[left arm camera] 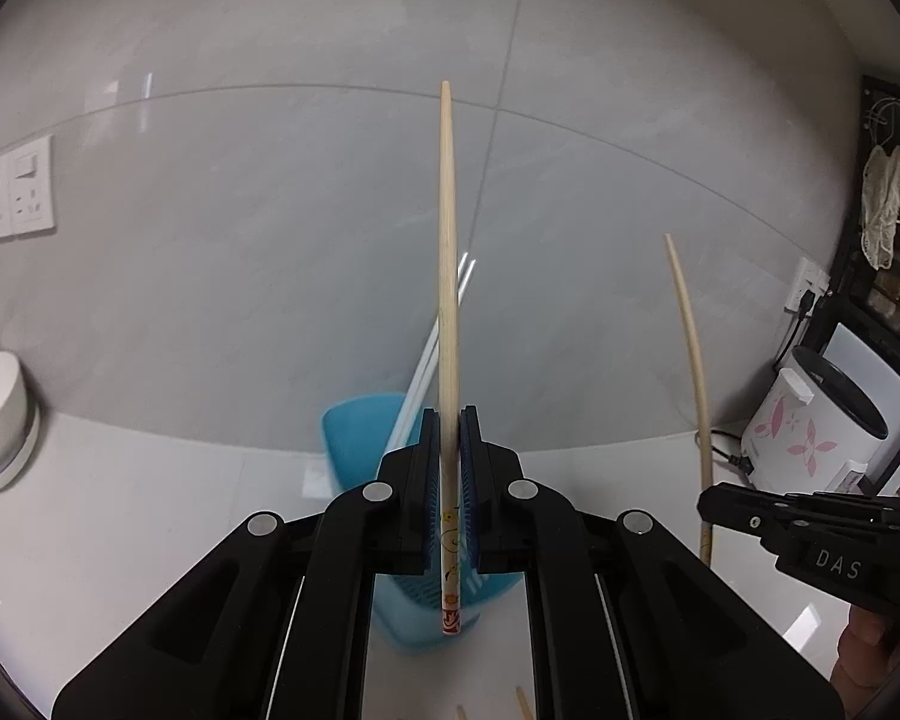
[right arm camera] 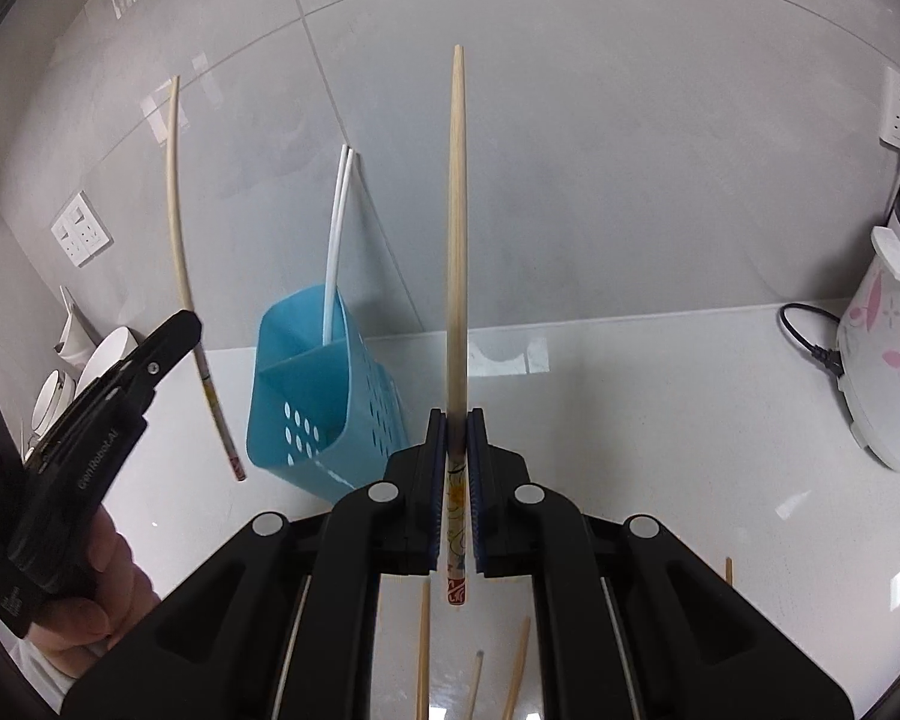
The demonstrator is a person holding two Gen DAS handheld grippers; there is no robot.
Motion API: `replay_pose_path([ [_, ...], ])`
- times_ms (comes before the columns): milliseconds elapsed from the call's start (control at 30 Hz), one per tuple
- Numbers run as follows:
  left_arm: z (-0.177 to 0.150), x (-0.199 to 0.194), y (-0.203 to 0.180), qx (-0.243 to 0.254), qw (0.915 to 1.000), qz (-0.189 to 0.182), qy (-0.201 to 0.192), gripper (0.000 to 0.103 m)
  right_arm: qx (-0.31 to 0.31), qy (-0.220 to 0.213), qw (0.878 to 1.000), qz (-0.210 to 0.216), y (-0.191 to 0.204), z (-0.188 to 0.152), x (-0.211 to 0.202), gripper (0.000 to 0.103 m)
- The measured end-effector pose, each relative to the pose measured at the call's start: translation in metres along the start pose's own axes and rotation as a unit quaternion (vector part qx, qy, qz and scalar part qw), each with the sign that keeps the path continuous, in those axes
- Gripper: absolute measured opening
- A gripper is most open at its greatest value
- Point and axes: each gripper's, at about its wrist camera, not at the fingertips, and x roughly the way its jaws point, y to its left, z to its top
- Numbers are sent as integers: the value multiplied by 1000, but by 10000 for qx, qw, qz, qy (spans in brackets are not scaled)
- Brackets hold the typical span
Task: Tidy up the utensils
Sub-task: 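Lift both held chopsticks and carry them upright over the blue utensil holder, then open the left tool to drop its chopstick into the blue holder while the right tool holds its chopstick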
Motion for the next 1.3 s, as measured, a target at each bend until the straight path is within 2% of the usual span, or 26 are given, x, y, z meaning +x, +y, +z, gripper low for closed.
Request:
replay_pose_path([
  [167, 2, 23, -9, 82, 9998, -121, -164, 6, 5, -8, 10000, 12, 4, 7, 10, 6],
  [367, -9, 48, -10, 206, 9996, -87, -149, 6, 26, 34, 10000, 22, 2, 9, 20, 6],
  [767, -32, 87, -1, 273, 9992, 31, 297, 6, 24, 179, 9998, 8, -1, 7, 38, 6],
  [1067, -33, 78, -2, 219, 9989, 57, 419, 10, -70, 197, 9998, 44, 3, 7, 41, 6],
  [1133, -29, 69, 2, 189, 9988, 114, 431, 28, -87, 178, 9998, 67, 5, 8, 40, 6],
  [1167, -27, 63, 4, 159, 9988, 149, 430, 33, -92, 164, 9998, 81, 5, 9, 40, 6],
  [1233, -23, 54, 6, 72, 9989, 193, 413, 53, -96, 104, 9998, 143, 7, 11, 38, 6],
  [1300, -20, 44, 11, -8, 9989, 208, 432, 65, -98, 37, 9997, 214, 10, 14, 37, 6],
])
